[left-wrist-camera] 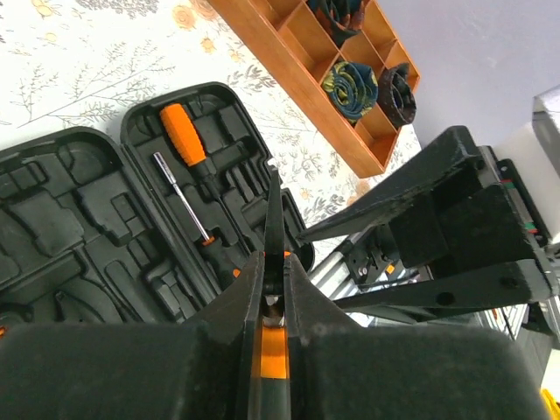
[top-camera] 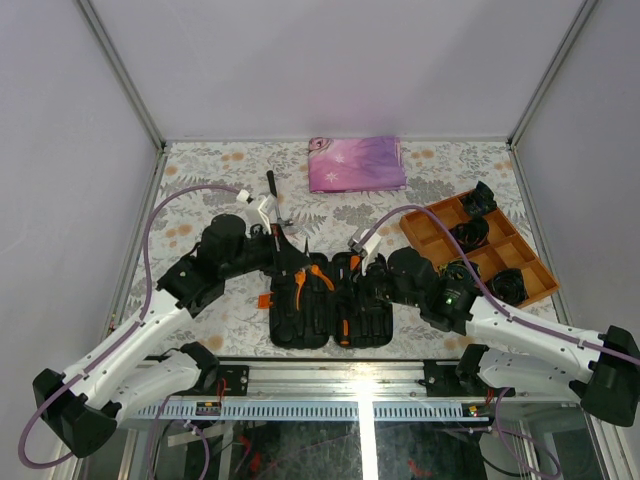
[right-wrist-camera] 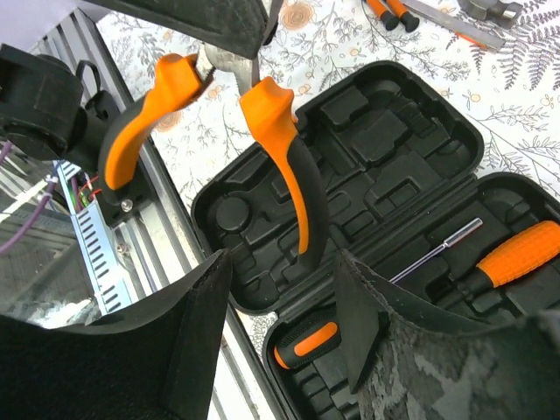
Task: Sort the tools into containers
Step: Place the pliers in the storage box.
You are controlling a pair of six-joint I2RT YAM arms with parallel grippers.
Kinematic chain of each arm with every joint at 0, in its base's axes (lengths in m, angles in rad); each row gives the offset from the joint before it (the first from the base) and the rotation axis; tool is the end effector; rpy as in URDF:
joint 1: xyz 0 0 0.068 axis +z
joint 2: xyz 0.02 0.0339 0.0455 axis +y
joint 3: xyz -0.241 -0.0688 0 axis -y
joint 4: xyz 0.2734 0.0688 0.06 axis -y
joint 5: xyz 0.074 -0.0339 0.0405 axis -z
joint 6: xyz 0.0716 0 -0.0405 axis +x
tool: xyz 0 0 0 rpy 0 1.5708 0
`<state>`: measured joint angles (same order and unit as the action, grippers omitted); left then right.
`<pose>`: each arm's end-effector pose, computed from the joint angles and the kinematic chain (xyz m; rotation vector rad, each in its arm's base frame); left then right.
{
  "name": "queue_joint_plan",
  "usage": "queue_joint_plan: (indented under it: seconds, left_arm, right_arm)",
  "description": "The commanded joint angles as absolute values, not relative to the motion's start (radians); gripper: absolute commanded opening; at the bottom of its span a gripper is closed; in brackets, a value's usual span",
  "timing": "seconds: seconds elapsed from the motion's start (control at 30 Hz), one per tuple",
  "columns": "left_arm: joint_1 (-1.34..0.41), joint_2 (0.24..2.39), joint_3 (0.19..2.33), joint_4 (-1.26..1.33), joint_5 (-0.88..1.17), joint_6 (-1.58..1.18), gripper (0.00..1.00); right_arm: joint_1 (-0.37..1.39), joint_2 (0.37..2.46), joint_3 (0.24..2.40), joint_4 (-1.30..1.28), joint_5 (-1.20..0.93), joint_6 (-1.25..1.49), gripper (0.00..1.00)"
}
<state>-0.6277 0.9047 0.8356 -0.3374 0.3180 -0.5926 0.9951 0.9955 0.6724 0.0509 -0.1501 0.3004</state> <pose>0.2122 -0.1816 0.2878 0.2606 2.1126 -1.0766 0.1580 0.2630 0.2469 -0.7757 1.8127 1.0197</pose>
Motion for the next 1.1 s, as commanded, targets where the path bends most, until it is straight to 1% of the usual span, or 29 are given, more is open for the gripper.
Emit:
queue_joint_plan:
  seconds: [0.0, 0.17, 0.23, 0.37, 0.5, 0.57, 0.7, 0.8, 0.87, 0.97, 1.07]
  left_arm:
    - [-0.627, 0.900, 0.834, -0.239, 0.397, -0.597, 0.00]
    - [-0.628, 0.900, 0.818, -0.239, 0.433, -0.605, 0.00]
    - [-0.629, 0.895, 0.807, -0.239, 0.441, -0.614, 0.00]
    - [-0.629, 0.874, 0.789, -0.239, 0.452, -0.624, 0.00]
    - [-0.629, 0.864, 0.776, -0.249, 0.458, -0.623, 0.00]
    - [-0.629, 0.857, 0.770, -0.249, 0.456, -0.626, 0.00]
    - [-0.628, 0.845, 0.746, -0.224, 0.471, -0.643, 0.00]
    - [-0.629, 0.846, 0.739, -0.209, 0.484, -0.653, 0.00]
    - [-0.629, 0.847, 0.737, -0.205, 0.490, -0.654, 0.00]
    - [-0.629, 0.853, 0.739, -0.196, 0.500, -0.651, 0.00]
    - [-0.630, 0.861, 0.743, -0.192, 0.503, -0.647, 0.00]
  right_arm:
    - [1.001, 0.996, 0.673, 0.119, -0.181, 0.238, 0.56]
    - [1.001, 1.016, 0.657, 0.167, -0.191, 0.236, 0.54]
    - [1.000, 1.033, 0.664, 0.174, -0.204, 0.232, 0.51]
    - [1.000, 1.068, 0.681, 0.186, -0.233, 0.231, 0.42]
    - [1.000, 1.088, 0.681, 0.208, -0.245, 0.262, 0.29]
    - [1.001, 1.102, 0.687, 0.202, -0.249, 0.273, 0.25]
    - [1.000, 1.120, 0.689, 0.214, -0.279, 0.301, 0.25]
    - [1.000, 1.110, 0.669, 0.249, -0.278, 0.331, 0.36]
    - [1.001, 1.099, 0.653, 0.273, -0.274, 0.348, 0.38]
    - [1.000, 1.089, 0.639, 0.298, -0.266, 0.364, 0.40]
    - [1.000, 1.094, 0.651, 0.289, -0.268, 0.364, 0.38]
